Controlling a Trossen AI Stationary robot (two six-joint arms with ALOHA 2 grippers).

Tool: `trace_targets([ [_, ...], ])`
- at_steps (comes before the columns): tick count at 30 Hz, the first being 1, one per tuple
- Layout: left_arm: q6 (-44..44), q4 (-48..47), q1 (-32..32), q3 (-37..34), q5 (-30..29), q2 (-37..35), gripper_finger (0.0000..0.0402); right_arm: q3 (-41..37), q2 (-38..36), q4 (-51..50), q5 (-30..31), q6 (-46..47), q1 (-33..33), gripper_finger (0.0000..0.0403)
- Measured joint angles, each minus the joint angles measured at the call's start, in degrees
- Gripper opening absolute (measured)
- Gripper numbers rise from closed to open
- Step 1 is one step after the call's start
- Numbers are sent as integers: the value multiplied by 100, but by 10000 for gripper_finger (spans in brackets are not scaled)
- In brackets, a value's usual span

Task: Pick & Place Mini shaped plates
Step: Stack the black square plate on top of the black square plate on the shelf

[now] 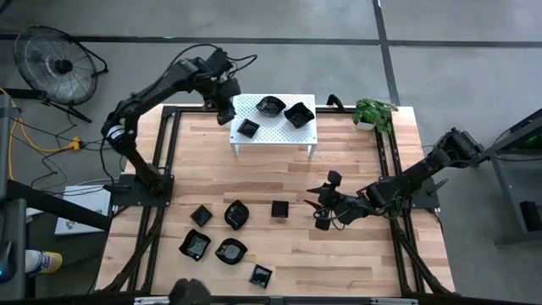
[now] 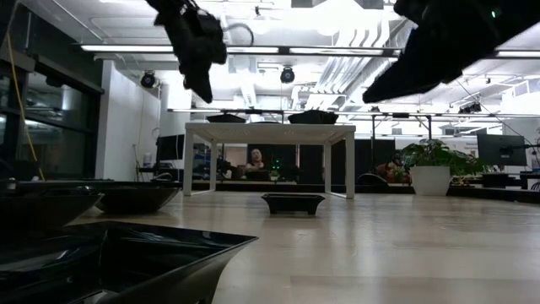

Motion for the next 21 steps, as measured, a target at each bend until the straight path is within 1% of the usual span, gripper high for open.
trace_targets([
  [1, 84, 50, -8, -1, -229, -133, 97, 89, 1, -58, -48, -73, -16, 152],
  [3, 225, 232, -72, -2, -429, -417, 97, 323, 0, -255, -152, -154, -74, 152],
  [6, 280, 545, -211, 0, -449, -792, 97, 717, 3, -672, -298, -266, -185, 152],
  [9, 368, 695, -502, 3, -484, -1127, 97, 1131, 84, -1069, -573, -375, -317, 152],
  [12, 407, 772, -890, -141, -830, -1377, 97, 1638, 356, -1578, -932, -398, -426, 152],
  [14, 398, 984, -1165, -453, -1023, -1586, 97, 2060, 657, -2074, -1140, -410, -481, 152],
  [16, 339, 1306, -1394, -846, -1039, -1824, 97, 2497, 1010, -2588, -1336, -463, -495, 152],
  [21, 22, 2094, -1837, -2123, -1042, -2566, 97, 3378, 1834, -3616, -1784, -593, -463, 152],
])
